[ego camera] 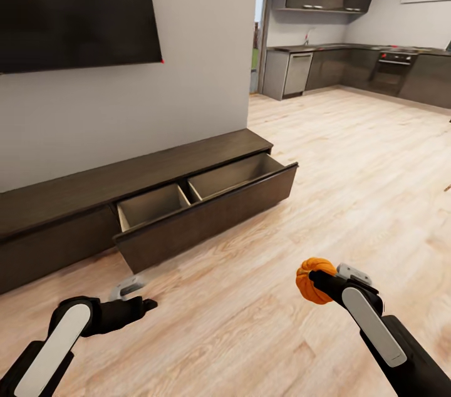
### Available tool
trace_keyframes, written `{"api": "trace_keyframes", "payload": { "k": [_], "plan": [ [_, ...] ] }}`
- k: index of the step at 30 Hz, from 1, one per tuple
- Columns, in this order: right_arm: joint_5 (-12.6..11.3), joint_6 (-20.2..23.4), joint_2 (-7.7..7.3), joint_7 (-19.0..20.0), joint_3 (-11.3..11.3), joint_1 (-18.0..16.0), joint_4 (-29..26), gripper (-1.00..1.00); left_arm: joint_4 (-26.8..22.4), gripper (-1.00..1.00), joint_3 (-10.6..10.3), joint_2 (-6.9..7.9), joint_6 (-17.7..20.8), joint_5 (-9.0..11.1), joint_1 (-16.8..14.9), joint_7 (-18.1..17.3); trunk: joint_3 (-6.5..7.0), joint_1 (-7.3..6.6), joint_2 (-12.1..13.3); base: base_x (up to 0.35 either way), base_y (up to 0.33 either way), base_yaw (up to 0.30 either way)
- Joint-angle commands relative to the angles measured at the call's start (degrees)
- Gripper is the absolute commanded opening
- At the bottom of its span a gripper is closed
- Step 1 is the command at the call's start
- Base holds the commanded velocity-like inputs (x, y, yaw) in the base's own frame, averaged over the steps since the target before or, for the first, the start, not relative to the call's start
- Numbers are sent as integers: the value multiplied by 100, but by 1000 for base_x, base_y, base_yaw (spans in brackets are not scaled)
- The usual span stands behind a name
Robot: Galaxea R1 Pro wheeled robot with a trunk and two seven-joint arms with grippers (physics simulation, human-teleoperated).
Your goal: Place each of the two pumpkins and all three candles from the living room inside a cabinet in the living room (use any cabinet), then make sure every cabinet is closed, and position the cauldron so it is next to a table in the living room.
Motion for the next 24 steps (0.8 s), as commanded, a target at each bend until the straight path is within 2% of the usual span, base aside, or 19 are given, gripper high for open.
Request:
{"api": "trace_keyframes", "payload": {
  "k": [1,24],
  "plan": [
    [-24,10,-6,-52,9,-5,-8,-100,-4,100,-10,6,3,53,-6,60,0,-1,-2,-23,0,242],
    [-24,10,29,-53,18,-5,-5,-100,-5,100,-10,11,4,53,-6,60,113,-1,-2,-2,0,242]
  ]
}}
